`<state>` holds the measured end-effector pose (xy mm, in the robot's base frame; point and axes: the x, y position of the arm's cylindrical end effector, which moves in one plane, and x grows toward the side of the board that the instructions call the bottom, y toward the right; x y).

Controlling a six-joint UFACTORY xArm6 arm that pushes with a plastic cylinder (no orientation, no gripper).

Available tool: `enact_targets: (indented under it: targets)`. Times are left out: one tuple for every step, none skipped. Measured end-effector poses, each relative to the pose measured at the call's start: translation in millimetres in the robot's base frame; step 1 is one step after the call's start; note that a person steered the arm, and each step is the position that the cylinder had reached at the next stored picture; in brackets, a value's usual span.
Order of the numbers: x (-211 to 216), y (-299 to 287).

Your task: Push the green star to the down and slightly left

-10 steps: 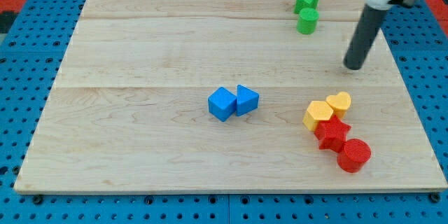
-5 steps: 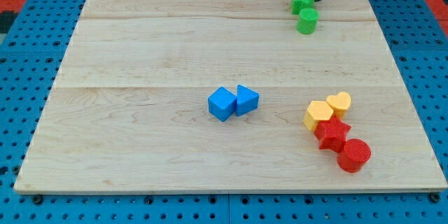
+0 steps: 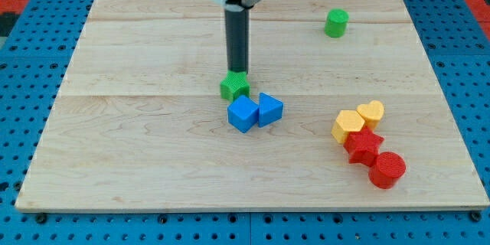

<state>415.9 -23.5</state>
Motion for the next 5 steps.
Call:
enact_targets:
  targets:
    - [34, -10]
    - [35, 0]
    - [36, 11]
    - [49, 21]
    - [66, 23]
